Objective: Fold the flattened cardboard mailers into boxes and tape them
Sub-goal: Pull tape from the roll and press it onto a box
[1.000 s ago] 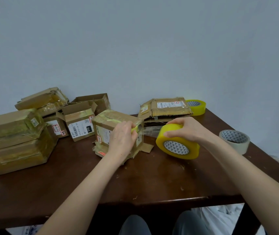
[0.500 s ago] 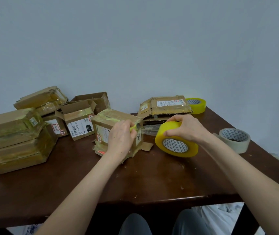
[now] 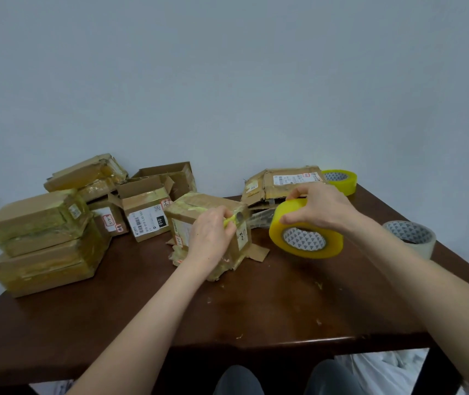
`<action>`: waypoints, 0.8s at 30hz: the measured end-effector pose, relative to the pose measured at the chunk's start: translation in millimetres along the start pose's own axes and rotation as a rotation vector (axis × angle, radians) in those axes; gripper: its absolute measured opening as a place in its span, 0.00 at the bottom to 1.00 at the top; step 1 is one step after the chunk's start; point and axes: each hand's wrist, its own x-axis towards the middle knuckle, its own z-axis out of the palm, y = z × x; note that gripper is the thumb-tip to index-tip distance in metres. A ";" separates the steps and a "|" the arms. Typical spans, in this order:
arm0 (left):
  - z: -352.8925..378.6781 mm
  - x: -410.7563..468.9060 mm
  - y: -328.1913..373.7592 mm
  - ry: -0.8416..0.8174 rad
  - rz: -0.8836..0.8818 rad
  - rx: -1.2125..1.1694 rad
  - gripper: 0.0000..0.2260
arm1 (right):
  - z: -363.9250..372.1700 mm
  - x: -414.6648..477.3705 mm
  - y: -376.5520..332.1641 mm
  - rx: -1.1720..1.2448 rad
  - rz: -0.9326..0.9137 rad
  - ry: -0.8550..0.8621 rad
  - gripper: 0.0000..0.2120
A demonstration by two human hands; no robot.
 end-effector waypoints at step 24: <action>-3.0 15.3 6.9 -0.089 -0.046 0.092 0.08 | 21.2 -5.3 13.4 0.231 0.099 -0.015 0.23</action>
